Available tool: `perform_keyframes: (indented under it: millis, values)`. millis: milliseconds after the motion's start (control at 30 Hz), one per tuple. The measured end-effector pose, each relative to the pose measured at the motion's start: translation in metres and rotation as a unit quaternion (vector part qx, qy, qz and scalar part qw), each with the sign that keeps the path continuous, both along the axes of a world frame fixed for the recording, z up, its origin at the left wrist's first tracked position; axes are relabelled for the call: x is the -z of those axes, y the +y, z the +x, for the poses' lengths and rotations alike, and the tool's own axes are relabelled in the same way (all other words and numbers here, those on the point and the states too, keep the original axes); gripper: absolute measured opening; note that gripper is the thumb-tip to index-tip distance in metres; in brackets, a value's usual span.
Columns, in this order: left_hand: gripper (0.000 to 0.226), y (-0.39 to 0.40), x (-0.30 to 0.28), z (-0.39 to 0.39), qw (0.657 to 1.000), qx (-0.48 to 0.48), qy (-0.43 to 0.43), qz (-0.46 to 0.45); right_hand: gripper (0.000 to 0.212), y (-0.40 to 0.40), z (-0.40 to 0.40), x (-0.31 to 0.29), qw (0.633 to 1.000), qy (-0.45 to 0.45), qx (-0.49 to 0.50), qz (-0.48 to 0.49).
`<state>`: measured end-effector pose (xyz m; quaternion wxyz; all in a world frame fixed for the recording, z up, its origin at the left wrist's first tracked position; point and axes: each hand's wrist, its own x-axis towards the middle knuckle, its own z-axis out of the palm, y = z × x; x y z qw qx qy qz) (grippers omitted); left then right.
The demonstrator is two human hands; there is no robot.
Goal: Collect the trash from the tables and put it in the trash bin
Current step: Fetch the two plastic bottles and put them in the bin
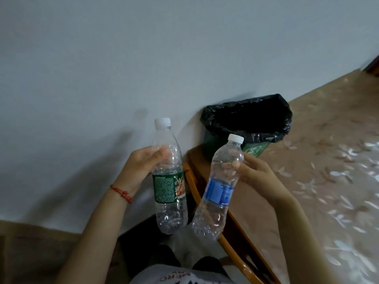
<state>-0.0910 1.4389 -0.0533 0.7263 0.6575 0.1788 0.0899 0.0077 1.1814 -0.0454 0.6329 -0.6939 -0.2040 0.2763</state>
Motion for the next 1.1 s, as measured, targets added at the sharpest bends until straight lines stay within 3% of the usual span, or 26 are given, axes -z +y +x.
perform_keyframes:
  millis: [233, 367, 467, 600, 700, 867, 1100]
  values:
    - [0.078, 0.002, -0.003, 0.06, 0.992, 0.126, 0.014, -0.007, 0.054, -0.013, -0.005, -0.006, 0.993, 0.003, 0.12, 0.002]
    - [0.081, -0.001, -0.004, 0.082, 0.984, 0.174, 0.03, -0.013, 0.027, -0.018, -0.007, -0.012, 0.983, -0.005, 0.183, 0.006]
    - [0.071, -0.003, -0.002, 0.091, 0.981, 0.192, 0.029, -0.012, 0.029, -0.021, -0.003, -0.02, 0.977, -0.011, 0.212, -0.001]
    - [0.03, -0.008, 0.002, 0.101, 0.981, 0.19, 0.039, -0.018, 0.027, -0.026, 0.011, -0.03, 0.971, -0.024, 0.239, 0.005]
    - [0.031, -0.013, 0.005, 0.104, 0.982, 0.185, 0.034, -0.016, 0.031, -0.03, 0.023, -0.041, 0.966, -0.034, 0.256, 0.003]
    - [0.036, -0.018, 0.008, 0.105, 0.985, 0.166, 0.026, -0.028, 0.065, -0.036, 0.045, -0.071, 0.957, -0.057, 0.283, 0.024]
    - [0.035, -0.026, 0.002, 0.104, 0.988, 0.149, 0.023, -0.025, 0.05, -0.03, 0.079, -0.105, 0.915, -0.077, 0.384, 0.098]
